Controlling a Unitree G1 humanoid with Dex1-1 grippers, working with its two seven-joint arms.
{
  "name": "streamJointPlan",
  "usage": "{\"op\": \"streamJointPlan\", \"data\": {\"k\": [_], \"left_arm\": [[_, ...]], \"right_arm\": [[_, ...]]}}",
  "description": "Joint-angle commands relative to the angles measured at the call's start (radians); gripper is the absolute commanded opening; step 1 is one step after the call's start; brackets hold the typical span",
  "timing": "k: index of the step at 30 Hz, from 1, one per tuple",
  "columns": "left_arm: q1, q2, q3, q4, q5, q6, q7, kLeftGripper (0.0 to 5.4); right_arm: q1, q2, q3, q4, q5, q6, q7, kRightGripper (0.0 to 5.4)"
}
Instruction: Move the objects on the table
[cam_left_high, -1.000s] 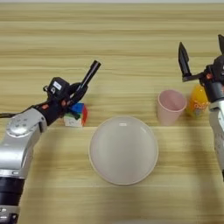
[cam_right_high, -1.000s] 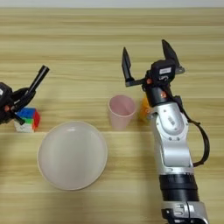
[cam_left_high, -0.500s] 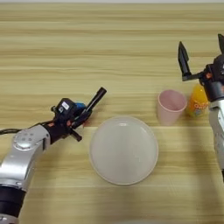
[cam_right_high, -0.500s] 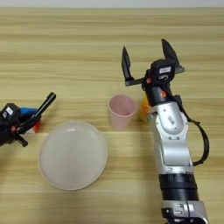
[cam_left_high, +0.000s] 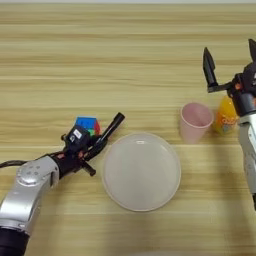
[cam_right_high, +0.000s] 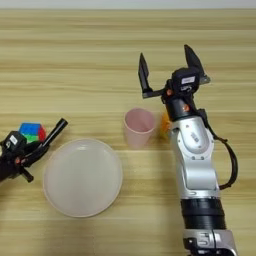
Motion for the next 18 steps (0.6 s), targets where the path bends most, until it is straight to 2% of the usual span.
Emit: {"op": "streamJointPlan", "data": {"k": [1,18], "left_arm": [[-0.005,-0.004,-0.011,0.038,0.017,-0.013,0.007,0.83],[-0.014,-0.02,-0.015,0.129,0.03,-0.044,0.025,0.83]], "right_arm": [[-0.008,0.006,-0.001,-0.002,0.003,-0.008,-0.006,5.4],[-0.008,0.005,-0.004,0.004,0.003,-0.01,-0.004,5.4]]}}
